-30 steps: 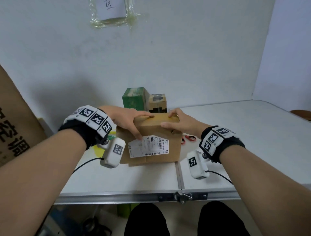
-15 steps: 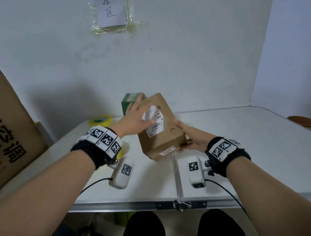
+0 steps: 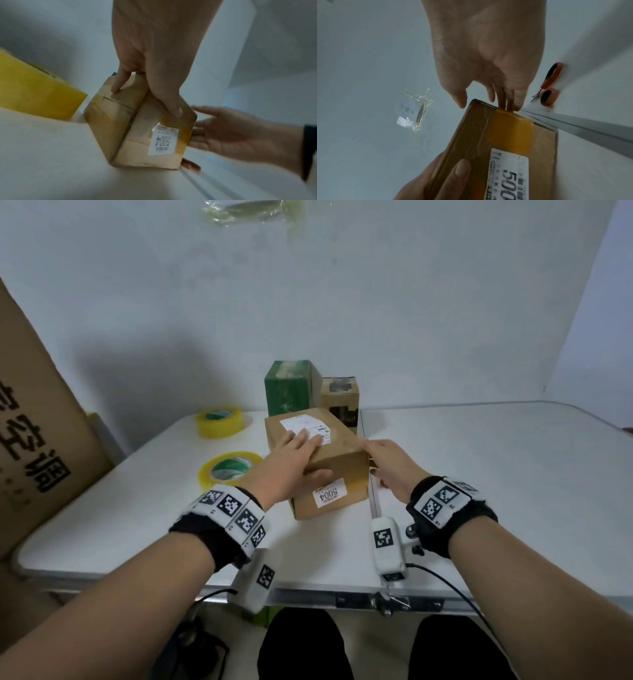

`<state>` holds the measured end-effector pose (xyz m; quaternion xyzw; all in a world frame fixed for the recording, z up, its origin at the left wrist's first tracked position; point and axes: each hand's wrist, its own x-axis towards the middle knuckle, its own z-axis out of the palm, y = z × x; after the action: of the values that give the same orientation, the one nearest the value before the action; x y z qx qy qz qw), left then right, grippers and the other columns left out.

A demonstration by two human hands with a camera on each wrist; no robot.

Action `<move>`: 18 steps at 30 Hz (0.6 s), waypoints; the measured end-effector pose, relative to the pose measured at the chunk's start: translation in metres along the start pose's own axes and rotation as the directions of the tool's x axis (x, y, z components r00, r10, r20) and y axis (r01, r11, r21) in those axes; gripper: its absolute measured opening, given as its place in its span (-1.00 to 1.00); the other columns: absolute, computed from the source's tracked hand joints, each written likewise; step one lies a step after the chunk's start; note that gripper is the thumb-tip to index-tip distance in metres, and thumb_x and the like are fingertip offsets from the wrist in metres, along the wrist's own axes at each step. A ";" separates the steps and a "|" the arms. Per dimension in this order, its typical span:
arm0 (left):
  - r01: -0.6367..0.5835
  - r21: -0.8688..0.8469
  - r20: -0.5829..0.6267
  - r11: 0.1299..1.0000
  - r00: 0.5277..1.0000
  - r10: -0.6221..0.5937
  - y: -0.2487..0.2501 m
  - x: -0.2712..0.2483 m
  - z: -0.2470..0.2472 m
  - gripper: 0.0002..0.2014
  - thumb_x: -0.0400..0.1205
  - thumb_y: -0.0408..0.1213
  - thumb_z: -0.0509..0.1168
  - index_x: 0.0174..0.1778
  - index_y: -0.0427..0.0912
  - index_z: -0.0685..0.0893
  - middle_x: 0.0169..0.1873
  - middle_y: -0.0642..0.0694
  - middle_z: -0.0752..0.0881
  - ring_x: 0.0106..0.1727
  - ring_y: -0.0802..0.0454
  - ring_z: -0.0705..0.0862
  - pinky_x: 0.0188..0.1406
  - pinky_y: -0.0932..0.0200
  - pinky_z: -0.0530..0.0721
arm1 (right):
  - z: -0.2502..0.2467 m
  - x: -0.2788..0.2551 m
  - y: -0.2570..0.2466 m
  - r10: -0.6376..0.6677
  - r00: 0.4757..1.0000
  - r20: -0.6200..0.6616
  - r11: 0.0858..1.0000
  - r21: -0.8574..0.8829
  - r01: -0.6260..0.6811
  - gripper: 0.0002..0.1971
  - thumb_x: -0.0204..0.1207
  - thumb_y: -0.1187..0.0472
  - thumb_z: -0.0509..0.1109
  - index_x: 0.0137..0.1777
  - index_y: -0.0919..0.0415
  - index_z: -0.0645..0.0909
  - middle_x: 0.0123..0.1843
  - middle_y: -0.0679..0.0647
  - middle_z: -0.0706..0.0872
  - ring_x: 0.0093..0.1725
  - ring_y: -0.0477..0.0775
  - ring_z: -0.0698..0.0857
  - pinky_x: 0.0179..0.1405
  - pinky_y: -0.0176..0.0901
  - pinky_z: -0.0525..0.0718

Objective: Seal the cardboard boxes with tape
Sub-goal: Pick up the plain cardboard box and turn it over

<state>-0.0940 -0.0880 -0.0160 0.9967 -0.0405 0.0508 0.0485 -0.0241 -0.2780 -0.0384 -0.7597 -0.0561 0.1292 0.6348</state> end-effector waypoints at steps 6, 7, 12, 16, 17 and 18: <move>-0.037 0.021 -0.023 0.999 0.999 0.038 -0.007 0.002 0.003 -0.19 0.62 0.27 0.11 0.72 0.01 0.00 0.72 -0.12 0.01 0.72 -0.15 -0.08 0.68 -0.11 0.04 | 0.010 0.016 -0.009 -0.042 0.999 -0.005 0.997 0.063 0.042 -0.09 0.05 -0.19 0.56 0.40 0.27 0.52 0.23 0.23 0.71 0.21 0.23 0.72 0.22 0.17 0.72; -0.039 0.014 -0.025 0.999 0.999 0.039 -0.007 0.002 0.003 -0.19 0.62 0.27 0.12 0.72 0.02 0.00 0.72 -0.12 0.01 0.72 -0.15 -0.08 0.68 -0.11 0.04 | 0.011 0.021 -0.006 -0.044 0.999 -0.009 0.998 0.044 0.044 -0.07 0.01 -0.22 0.55 0.39 0.27 0.54 0.22 0.22 0.72 0.19 0.23 0.73 0.22 0.20 0.72; -0.027 -0.003 -0.013 1.000 1.000 0.027 -0.005 0.003 0.003 -0.20 0.63 0.26 0.13 0.73 0.03 -0.01 0.72 -0.10 -0.02 0.72 -0.14 -0.11 0.69 -0.10 0.01 | 0.012 0.031 -0.002 -0.026 0.998 -0.052 0.999 0.020 0.027 -0.04 0.00 -0.28 0.55 0.40 0.24 0.56 0.24 0.21 0.73 0.16 0.21 0.73 0.18 0.20 0.74; -0.033 0.025 -0.024 0.999 0.999 0.033 -0.006 0.004 0.005 -0.20 0.63 0.27 0.11 0.72 0.05 -0.02 0.72 -0.09 -0.01 0.72 -0.13 -0.10 0.66 -0.08 0.02 | 0.019 0.015 -0.013 -0.013 0.993 -0.116 1.000 0.018 0.015 -0.37 0.45 -0.07 0.52 0.42 0.22 0.46 0.24 0.16 0.66 0.23 0.18 0.66 0.28 0.19 0.67; -0.033 0.030 -0.024 0.999 0.999 0.034 -0.006 0.004 0.005 -0.20 0.64 0.27 0.11 0.72 0.06 -0.02 0.72 -0.09 -0.01 0.72 -0.13 -0.10 0.66 -0.08 0.02 | 0.020 0.016 -0.012 -0.014 0.992 -0.126 1.000 0.005 0.014 -0.40 0.47 -0.07 0.49 0.42 0.21 0.45 0.24 0.16 0.65 0.23 0.17 0.65 0.29 0.20 0.66; -0.033 0.034 -0.024 0.999 0.999 0.034 -0.007 0.003 0.005 -0.21 0.64 0.27 0.11 0.73 0.06 -0.03 0.72 -0.09 -0.01 0.72 -0.13 -0.10 0.66 -0.08 0.03 | 0.021 0.016 -0.012 -0.014 0.992 -0.127 1.000 -0.008 0.013 -0.39 0.46 -0.11 0.47 0.41 0.20 0.46 0.24 0.16 0.65 0.23 0.17 0.65 0.30 0.21 0.65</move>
<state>-0.0895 -0.0821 -0.0212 0.9959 -0.0558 0.0643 0.0314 -0.0133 -0.2515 -0.0325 -0.7681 -0.0213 0.0763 0.6354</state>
